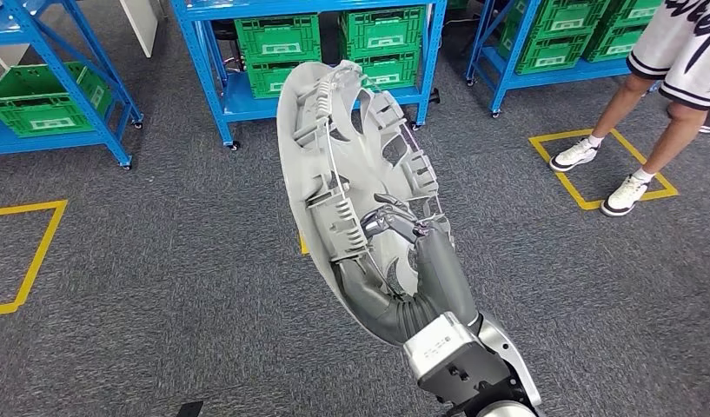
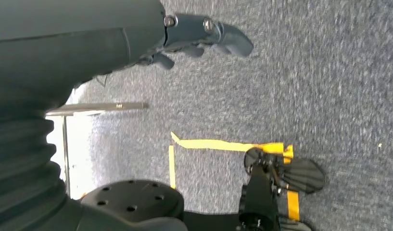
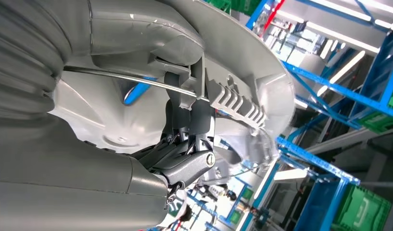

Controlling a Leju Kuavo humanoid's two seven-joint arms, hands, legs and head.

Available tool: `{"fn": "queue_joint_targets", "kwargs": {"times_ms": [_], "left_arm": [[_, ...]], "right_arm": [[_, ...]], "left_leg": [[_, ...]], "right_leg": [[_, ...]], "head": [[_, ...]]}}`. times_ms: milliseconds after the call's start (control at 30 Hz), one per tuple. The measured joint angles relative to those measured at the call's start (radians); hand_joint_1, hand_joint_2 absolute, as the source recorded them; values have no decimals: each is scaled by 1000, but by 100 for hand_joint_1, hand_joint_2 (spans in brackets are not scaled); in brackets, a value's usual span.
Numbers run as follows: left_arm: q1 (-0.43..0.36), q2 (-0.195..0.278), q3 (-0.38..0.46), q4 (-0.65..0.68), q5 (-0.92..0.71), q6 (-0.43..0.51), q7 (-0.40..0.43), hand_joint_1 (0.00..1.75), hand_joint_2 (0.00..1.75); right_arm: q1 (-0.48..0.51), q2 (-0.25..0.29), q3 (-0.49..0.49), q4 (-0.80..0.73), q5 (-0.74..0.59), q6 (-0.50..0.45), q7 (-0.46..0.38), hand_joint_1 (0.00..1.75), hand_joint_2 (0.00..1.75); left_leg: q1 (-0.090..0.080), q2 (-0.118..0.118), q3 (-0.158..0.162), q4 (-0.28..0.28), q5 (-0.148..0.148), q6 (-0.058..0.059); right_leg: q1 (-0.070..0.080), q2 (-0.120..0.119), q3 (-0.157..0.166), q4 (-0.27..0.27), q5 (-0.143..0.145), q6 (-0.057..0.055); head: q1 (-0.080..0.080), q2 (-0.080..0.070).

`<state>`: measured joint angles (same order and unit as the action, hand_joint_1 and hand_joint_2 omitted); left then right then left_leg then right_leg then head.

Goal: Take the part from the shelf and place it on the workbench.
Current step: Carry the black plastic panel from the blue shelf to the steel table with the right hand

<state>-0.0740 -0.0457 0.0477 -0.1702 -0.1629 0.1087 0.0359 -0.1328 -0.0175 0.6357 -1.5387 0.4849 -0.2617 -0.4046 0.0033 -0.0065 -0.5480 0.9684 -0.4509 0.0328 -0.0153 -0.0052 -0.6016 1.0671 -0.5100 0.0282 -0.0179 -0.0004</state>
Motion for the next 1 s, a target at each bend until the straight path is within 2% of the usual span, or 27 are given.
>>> {"fn": "queue_joint_targets", "kwargs": {"times_ms": [67, 100, 133, 267, 333, 400, 467, 533, 600, 633, 667, 700, 733, 767, 833, 867, 900, 967, 1000], "left_arm": [[0, 0, 0, 0, 0, -1, 1, 0, 175], [1, 0, 0, 0, 0, -2, 1, 0, 175], [1, 0, 0, 0, 0, -2, 2, 0, 175], [2, -1, 0, 0, 0, -3, 2, 0, 175], [1, -1, 0, 0, 0, -3, 2, 0, 175], [0, 1, 0, 0, 0, -3, 3, 0, 175], [3, 3, 0, 1, -1, -3, 3, 0, 175], [5, 3, 0, 2, -2, -3, 4, 0, 175], [2, 3, 0, 3, -3, -3, 4, 0, 175], [1, 3, 0, 3, -4, -3, 4, 0, 175], [0, 3, 0, 3, -5, -3, 4, 0, 175], [1, 3, 0, 3, -5, -3, 5, 0, 175], [2, 3, 0, 3, -5, -3, 5, 0, 175], [2, 3, 0, 4, -5, -3, 6, 0, 175], [0, 3, 0, 4, -6, -3, 6, 0, 175], [-3, 4, 0, 3, -6, -3, 6, 0, 175], [-5, 4, 0, 3, -6, -3, 6, 0, 175], [-5, 5, 0, 3, -6, -3, 6, 0, 175], [-3, 5, 0, 4, -7, -3, 6, 0, 175]], "right_arm": [[2, -3, 1, 1, 0, 1, -1, 175, 175], [4, -5, 1, 2, 0, 1, -1, 175, 175], [5, -6, 1, 2, 0, 1, -1, 175, 175], [6, -8, 2, 3, 0, 2, -1, 175, 175], [6, -8, 2, 3, 0, 2, -1, 175, 175], [8, -11, 2, 5, 0, 3, -3, 175, 175], [9, -14, 3, 7, 0, 4, -5, 175, 175], [8, -13, 3, 7, 0, 4, -6, 175, 175], [8, -13, 3, 7, 2, 3, -8, 175, 175], [8, -13, 3, 7, 2, 2, -9, 175, 175], [9, -13, 3, 7, 3, 2, -9, 175, 175], [9, -13, 3, 7, 3, 2, -9, 175, 175], [9, -13, 3, 7, 3, 2, -9, 175, 175], [9, -13, 3, 7, 3, 2, -9, 175, 175], [9, -13, 3, 7, 3, 2, -9, 175, 175], [9, -13, 3, 7, 3, 2, -9, 175, 175], [9, -13, 3, 7, 3, 2, -9, 175, 175], [9, -13, 3, 7, 3, 2, -9, 175, 175], [8, -12, 3, 7, 3, 2, -9, 175, 175]], "left_leg": [[0, -8, -6, 1, 3, 2], [1, -14, -11, 4, 3, 0], [2, -21, -15, 9, 3, -3], [7, -35, -23, 19, 1, -12], [13, -48, -30, 34, -4, -21], [18, -74, -51, 59, -12, -47], [18, -94, -66, 67, -11, -69], [17, -63, -79, 89, -23, -77], [15, -15, -123, 187, -78, -80], [15, -3, -154, 256, -112, -82], [15, 0, -179, 313, -135, -82], [14, 1, -191, 344, -142, -80], [13, 2, -182, 335, -131, -76], [11, 8, -153, 287, -104, -70], [-2, 50, -75, 146, -54, -51], [-9, 68, -50, 97, -42, -42], [-15, 79, -40, 72, -40, -36], [-19, 60, -43, 64, -37, -29], [-16, 48, -40, 58, -31, -26]], "right_leg": [[-2, 4, -61, 131, -69, 3], [-5, 4, -85, 183, -88, 5], [-8, 4, -94, 205, -90, 8], [-13, 5, -79, 181, -64, 12], [-20, 15, -29, 93, -26, 18], [-22, 37, 19, 0, 1, 7], [-18, 40, 18, -10, -4, -19], [-19, 22, 18, -12, 1, -36], [-16, 2, 18, -14, 2, -46], [-14, -9, 17, -14, 2, -49], [-11, -21, 17, -14, 1, -51], [-9, -32, 16, -14, 1, -52], [-6, -43, 17, -14, 0, -53], [-4, -54, 19, -14, 0, -53], [1, -77, 23, -14, -2, -52], [3, -88, 25, -15, -4, -49], [4, -98, 27, -15, -5, -45], [5, -119, 32, -21, -5, -33], [4, -119, 35, -20, -7, -27]], "head": [[3, 0], [3, 0], [3, 0], [4, 0], [4, 0], [8, 0], [11, 0], [8, 0], [3, 0], [1, 0], [1, 0], [1, 0], [1, 0], [1, 0], [1, 0], [2, 0], [2, 0], [2, 0], [2, 0]]}}
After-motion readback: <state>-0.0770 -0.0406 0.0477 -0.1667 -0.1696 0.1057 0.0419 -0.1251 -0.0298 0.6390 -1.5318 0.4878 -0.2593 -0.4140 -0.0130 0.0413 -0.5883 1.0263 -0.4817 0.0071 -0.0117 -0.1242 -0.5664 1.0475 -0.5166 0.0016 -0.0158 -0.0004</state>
